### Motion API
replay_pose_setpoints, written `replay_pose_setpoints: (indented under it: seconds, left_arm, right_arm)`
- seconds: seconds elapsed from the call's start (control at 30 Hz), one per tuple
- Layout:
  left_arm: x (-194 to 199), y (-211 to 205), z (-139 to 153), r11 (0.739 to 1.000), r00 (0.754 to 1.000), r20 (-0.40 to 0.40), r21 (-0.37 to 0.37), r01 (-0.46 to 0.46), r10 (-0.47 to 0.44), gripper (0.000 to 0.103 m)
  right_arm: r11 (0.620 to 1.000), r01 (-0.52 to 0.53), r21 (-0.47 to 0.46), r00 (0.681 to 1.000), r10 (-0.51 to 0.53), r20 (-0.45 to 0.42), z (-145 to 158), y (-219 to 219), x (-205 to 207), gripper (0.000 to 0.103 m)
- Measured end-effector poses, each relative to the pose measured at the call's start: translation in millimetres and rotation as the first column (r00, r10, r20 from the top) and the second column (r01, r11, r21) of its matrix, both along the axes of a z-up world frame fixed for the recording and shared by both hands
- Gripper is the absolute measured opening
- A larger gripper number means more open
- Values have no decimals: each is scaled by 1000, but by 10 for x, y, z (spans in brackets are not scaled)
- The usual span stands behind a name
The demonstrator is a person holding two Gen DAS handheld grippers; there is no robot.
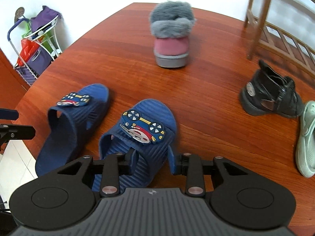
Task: Organize scattered shoes
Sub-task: 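Lower both blue slides side by side onto the table with both tools, then open both tools to release the paired blue slides, then move the left tool to the black lace-up sneaker while the right moves to a black shoe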
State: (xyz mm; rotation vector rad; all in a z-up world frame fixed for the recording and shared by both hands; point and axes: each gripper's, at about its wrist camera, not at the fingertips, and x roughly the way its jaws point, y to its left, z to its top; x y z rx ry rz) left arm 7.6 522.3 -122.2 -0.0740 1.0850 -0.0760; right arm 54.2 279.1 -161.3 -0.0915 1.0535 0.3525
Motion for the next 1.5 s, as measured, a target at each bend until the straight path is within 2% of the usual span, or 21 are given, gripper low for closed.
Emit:
replay_pose_setpoints:
  seconds: [0.3,0.4,0.57,0.7,0.9,1.0,1.1,1.33,1.5]
  left_arm:
    - [-124,103,55,1000,1000,11,9,-13,13,87]
    - [-168,119,102,1000,1000,20,13,-18,17,87]
    - [-186,4,188,1000,999,38,22,14,-15,87]
    - [-190,-109,260,999,998,53,29,44,-46,87]
    - [-91,-412,398,995,992,75,9,100,-100,87]
    - [-11,-631,472,990,986,88,3,139,-139,87]
    - [78,-907,526,980,975,107,14,196,-197,93]
    - [282,-1580,545,935,927,124,76,346,-353,98]
    - [479,-2073,490,911,904,114,73,407,-413,99]
  right_arm:
    - [1000,8,22,1000,-8,20,161,-13,-71,37]
    - [999,13,30,1000,-14,27,225,-36,-96,40]
    - [999,21,44,999,-23,40,332,-74,-138,41]
    - [998,28,55,998,-30,50,418,-105,-171,58]
    - [997,37,72,997,-42,65,546,-150,-222,76]
    - [996,64,66,994,-70,86,656,-374,-245,80]
    - [994,102,51,989,-106,103,721,-663,-266,85]
    - [980,195,32,976,-197,95,769,-1441,-289,86]
    - [968,251,17,964,-251,87,774,-1969,-308,86]
